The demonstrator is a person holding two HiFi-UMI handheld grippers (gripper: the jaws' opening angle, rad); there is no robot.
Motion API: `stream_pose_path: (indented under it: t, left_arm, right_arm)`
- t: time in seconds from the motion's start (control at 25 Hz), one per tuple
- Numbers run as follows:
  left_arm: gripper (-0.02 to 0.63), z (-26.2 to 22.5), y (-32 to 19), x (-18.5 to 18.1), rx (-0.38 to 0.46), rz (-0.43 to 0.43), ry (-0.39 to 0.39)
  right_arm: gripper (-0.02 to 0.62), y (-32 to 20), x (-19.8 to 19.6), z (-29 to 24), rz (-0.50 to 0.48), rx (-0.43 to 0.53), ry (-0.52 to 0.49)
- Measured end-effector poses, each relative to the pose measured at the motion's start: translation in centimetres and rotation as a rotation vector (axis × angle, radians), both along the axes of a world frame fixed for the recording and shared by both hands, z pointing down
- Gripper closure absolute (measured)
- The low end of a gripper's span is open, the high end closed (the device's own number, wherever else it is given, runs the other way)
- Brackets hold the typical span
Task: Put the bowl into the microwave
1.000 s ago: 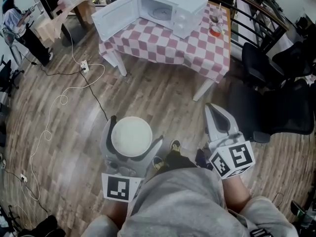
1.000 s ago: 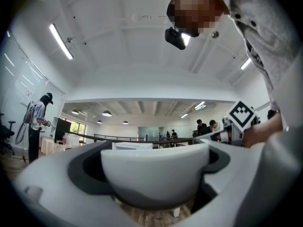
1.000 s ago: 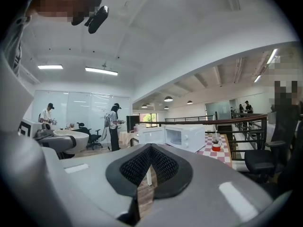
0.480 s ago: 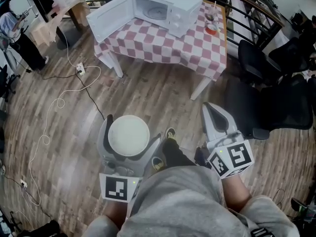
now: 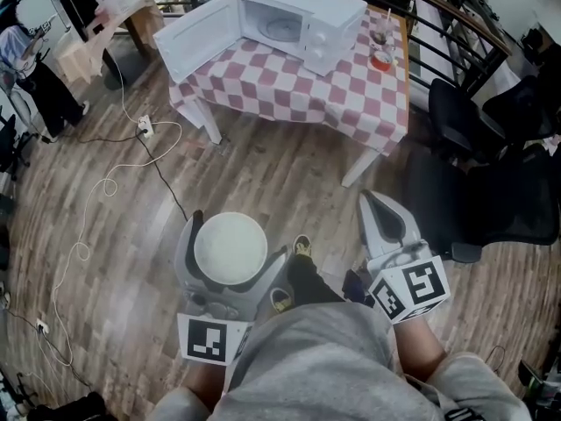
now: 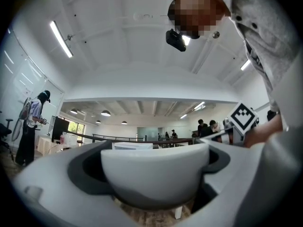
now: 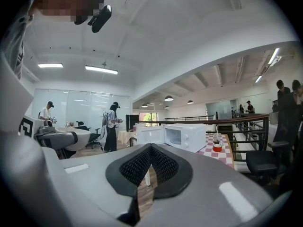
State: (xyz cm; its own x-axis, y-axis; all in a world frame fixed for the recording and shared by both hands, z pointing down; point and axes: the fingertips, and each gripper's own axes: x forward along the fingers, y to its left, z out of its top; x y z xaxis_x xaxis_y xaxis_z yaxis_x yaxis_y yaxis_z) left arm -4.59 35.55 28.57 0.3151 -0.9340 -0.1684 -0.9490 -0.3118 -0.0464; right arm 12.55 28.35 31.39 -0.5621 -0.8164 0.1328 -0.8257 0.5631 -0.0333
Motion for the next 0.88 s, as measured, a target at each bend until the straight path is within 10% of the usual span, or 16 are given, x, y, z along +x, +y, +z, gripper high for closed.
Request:
stream_pose_path:
  t: [0.88]
  left_arm:
    - [0.067,-0.6,-17.9,-1.0,-0.007,-0.030,0.023]
  right_arm:
    - [0.598,-17.7,-0.4,0.6,-0.050,-0.020,-0.010]
